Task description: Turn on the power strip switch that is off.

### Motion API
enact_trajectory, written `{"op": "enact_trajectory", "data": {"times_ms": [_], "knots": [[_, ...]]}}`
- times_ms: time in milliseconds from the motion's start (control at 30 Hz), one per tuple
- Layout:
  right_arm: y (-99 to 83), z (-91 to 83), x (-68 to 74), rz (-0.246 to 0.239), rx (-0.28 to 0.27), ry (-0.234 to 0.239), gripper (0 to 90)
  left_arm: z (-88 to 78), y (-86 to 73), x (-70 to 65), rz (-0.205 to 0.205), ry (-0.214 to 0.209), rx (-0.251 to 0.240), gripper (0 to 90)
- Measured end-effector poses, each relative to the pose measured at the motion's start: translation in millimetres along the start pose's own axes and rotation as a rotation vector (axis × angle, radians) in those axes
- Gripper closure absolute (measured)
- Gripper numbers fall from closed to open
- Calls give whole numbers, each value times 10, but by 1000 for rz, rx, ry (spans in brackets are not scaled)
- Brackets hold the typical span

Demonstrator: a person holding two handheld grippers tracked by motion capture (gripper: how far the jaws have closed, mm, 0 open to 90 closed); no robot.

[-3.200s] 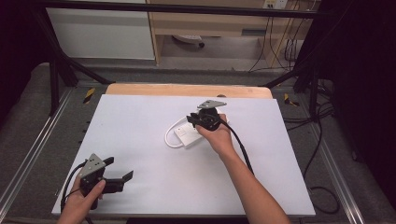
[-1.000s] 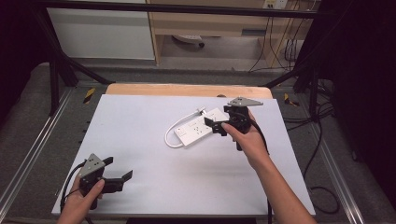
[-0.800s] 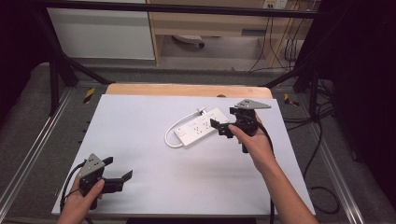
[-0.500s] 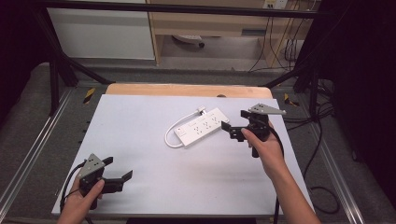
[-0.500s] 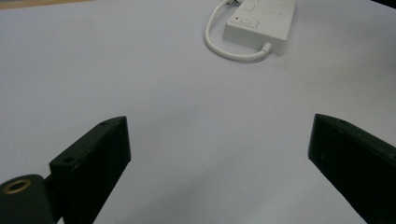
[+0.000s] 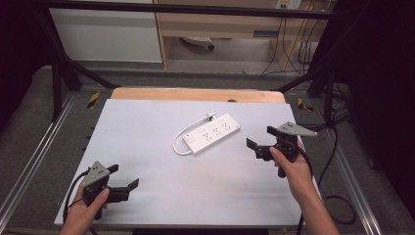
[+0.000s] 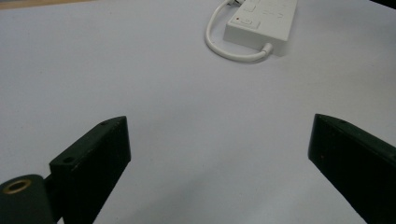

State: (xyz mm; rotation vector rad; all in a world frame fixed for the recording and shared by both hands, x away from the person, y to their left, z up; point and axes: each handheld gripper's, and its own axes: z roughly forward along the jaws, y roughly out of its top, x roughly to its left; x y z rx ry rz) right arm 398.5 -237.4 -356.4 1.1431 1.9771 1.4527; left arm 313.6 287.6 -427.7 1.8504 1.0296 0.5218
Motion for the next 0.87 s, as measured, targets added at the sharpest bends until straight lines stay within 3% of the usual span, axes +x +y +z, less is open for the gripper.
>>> {"op": "enact_trajectory", "data": {"times_ms": [300,467,733,867], "knots": [[-162,-236,-74,12,-31,-30,36,-6,3,-3,-4,5,-3,59],[-353,-328,-85,-1,-30,-59,44,-11,3,-3,-10,6,-7,59],[-817,-368,-52,-38,26,-116,47,-6,3,-7,-5,7,-1,59],[-1024,-308,-29,-70,96,-122,45,-7,7,-11,-4,6,-3,59]]}}
